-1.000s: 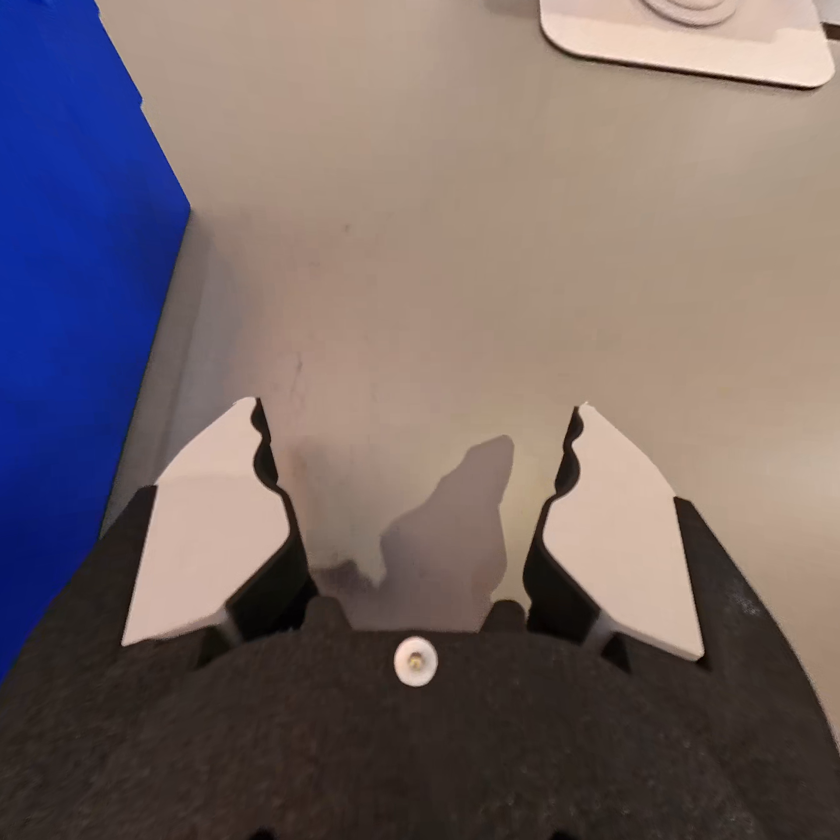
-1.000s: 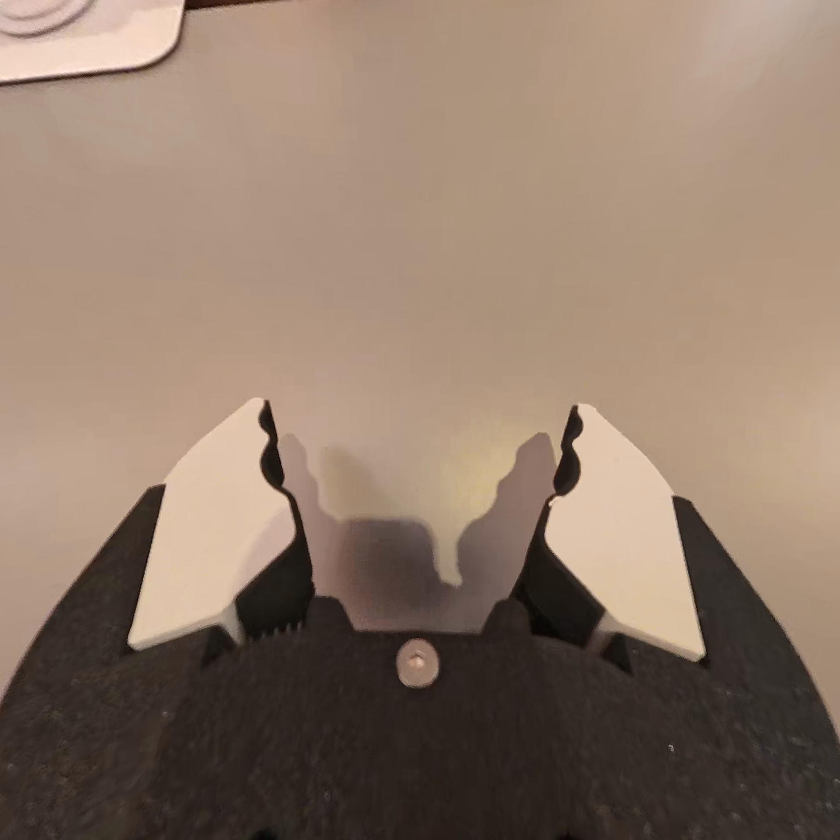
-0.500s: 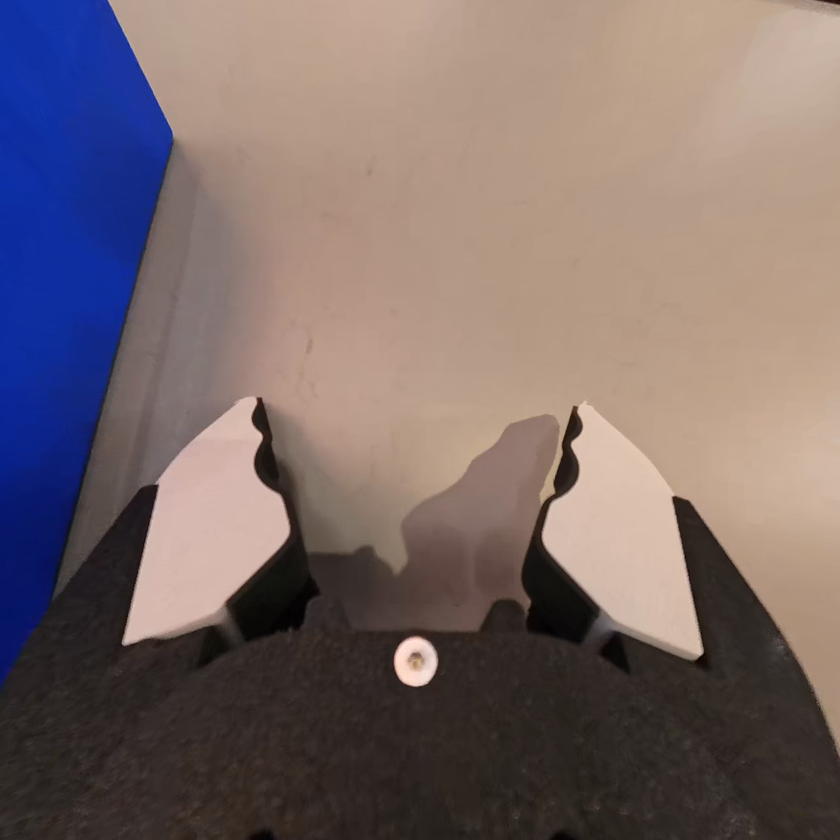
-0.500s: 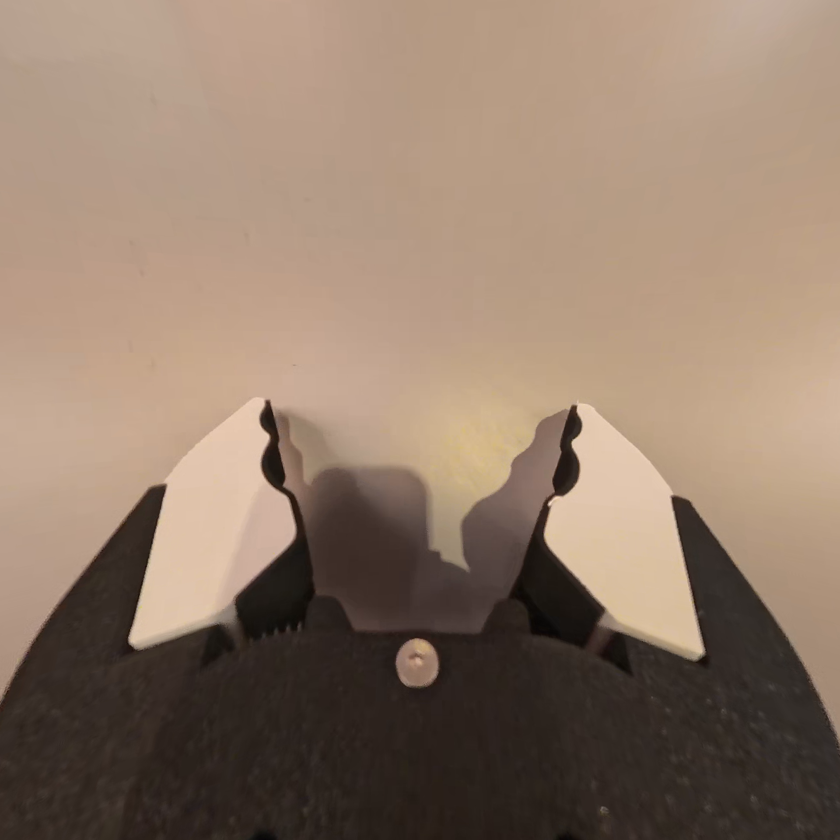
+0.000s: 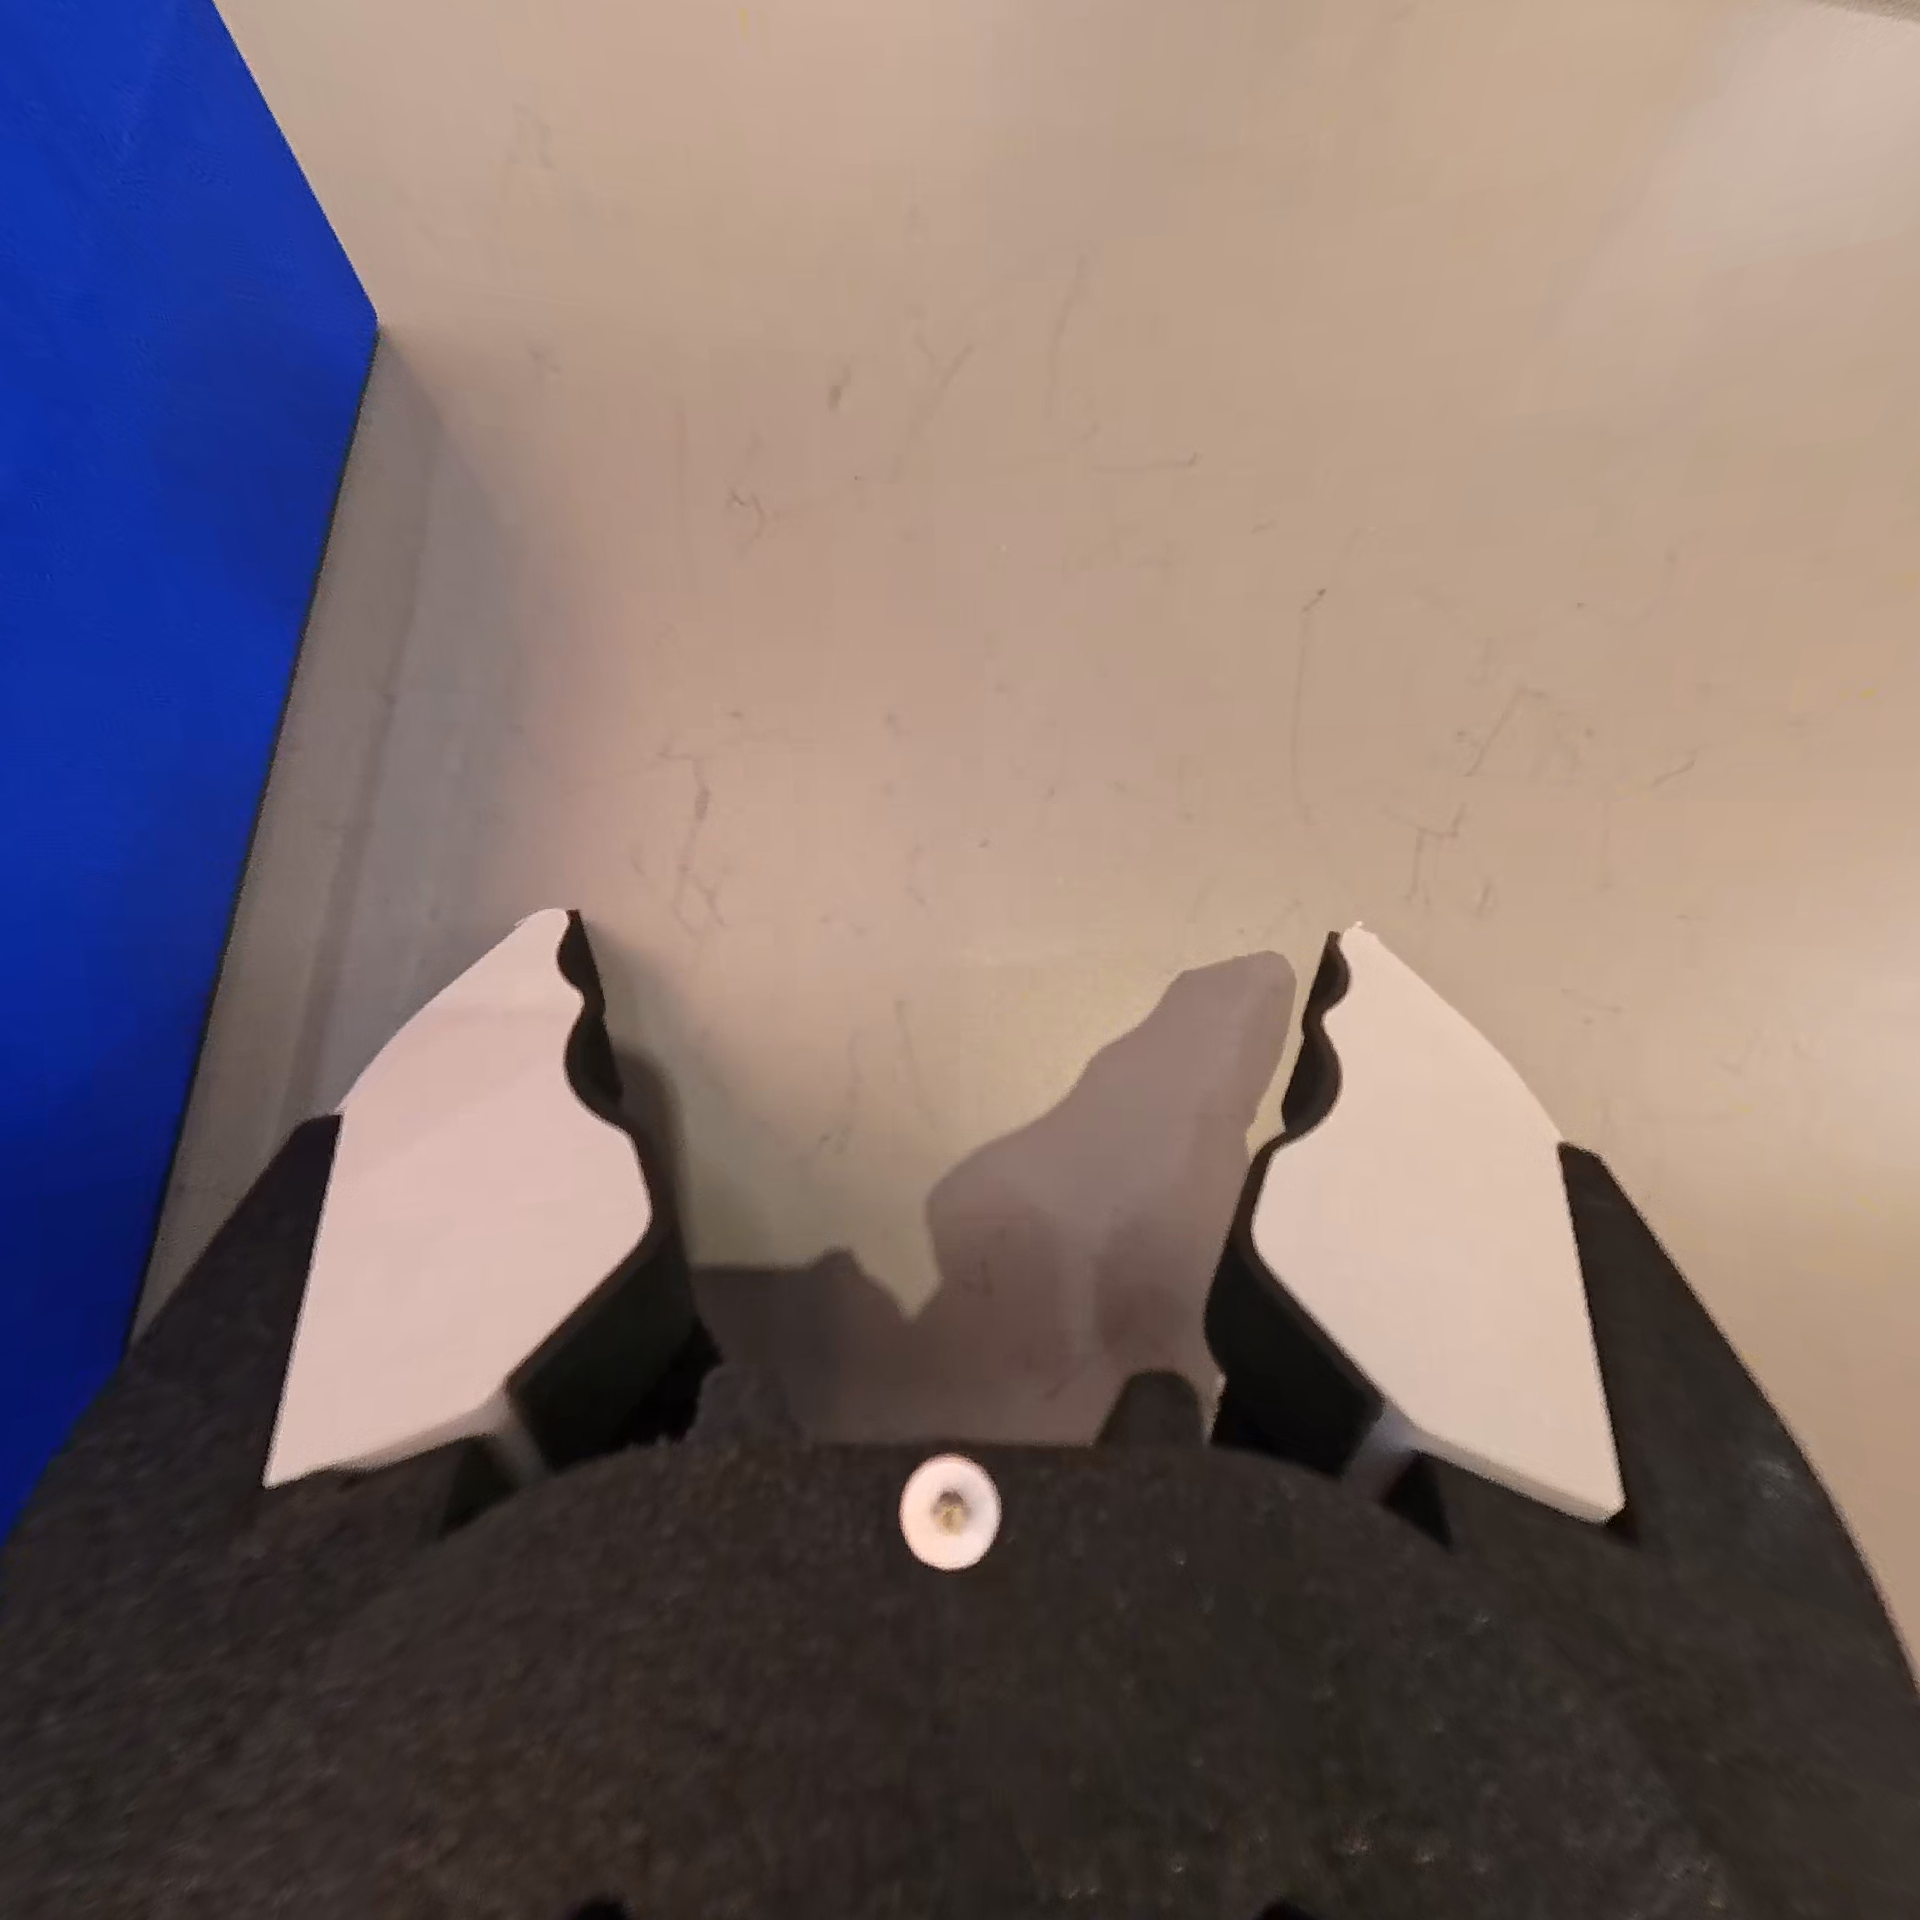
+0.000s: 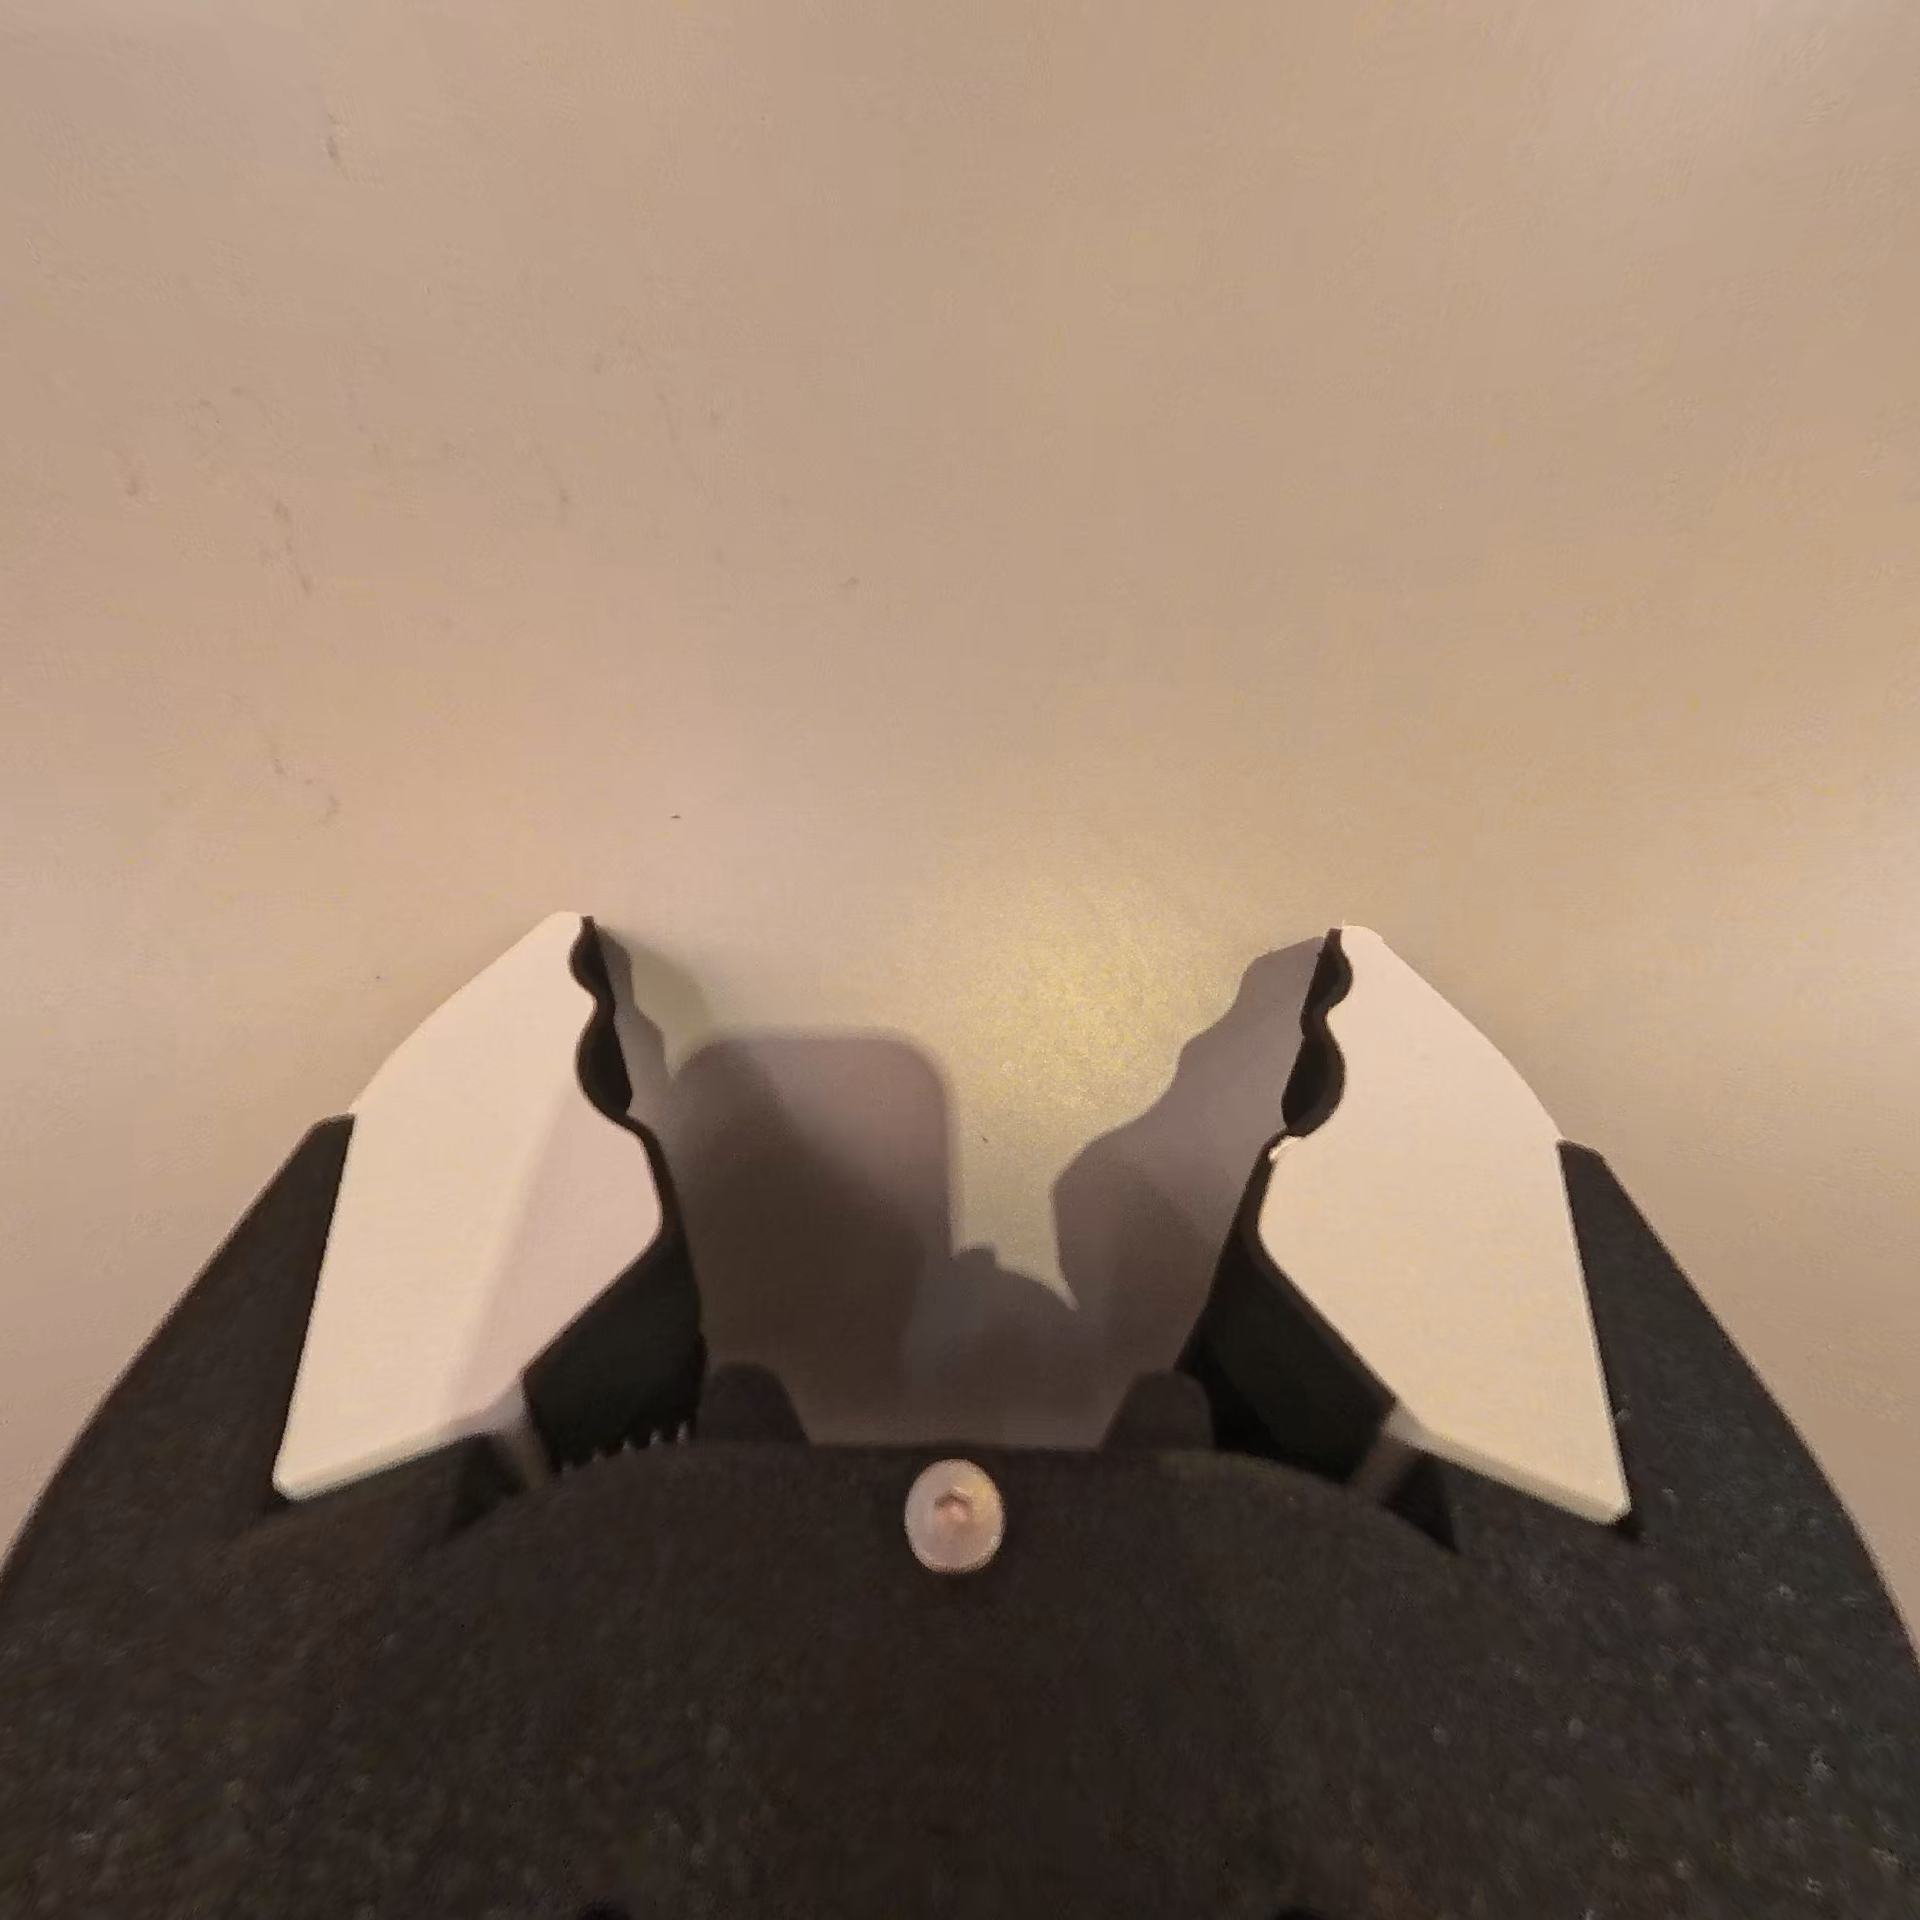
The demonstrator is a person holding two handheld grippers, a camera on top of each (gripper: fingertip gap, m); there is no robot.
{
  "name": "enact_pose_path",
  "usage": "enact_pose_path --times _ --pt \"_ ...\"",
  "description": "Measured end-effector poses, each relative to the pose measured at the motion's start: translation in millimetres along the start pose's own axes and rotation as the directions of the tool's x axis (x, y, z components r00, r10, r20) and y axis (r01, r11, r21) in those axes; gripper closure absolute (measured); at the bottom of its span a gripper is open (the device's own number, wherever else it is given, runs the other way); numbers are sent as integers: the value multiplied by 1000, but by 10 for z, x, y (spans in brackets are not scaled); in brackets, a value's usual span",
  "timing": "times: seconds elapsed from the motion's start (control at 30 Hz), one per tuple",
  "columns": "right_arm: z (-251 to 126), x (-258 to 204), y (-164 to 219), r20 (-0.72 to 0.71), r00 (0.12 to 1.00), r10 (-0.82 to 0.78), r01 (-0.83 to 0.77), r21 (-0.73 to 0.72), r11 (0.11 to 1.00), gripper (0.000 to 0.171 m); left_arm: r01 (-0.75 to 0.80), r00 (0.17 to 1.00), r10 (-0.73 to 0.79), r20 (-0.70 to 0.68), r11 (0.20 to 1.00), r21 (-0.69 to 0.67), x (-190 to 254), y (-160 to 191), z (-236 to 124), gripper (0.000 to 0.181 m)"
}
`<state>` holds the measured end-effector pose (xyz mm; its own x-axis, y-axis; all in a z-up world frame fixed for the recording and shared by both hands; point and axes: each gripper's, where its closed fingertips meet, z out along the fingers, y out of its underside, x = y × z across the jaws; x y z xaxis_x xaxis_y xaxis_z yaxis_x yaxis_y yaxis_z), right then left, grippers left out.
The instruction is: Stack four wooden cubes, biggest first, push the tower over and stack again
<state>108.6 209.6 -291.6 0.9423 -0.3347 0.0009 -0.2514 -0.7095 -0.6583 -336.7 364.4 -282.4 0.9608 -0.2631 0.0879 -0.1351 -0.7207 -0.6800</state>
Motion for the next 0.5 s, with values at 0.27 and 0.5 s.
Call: enact_pose_path --times 0.27,0.5 --pt "10 -29 7 12 1000 -15 16 -10 1000 40 -52 997 56 60 997 -64 51 52 82 39" --pt "30 -86 25 37 998 -45 46 -30 999 27 -50 997 54 61 997 -64 54 53 84 39"
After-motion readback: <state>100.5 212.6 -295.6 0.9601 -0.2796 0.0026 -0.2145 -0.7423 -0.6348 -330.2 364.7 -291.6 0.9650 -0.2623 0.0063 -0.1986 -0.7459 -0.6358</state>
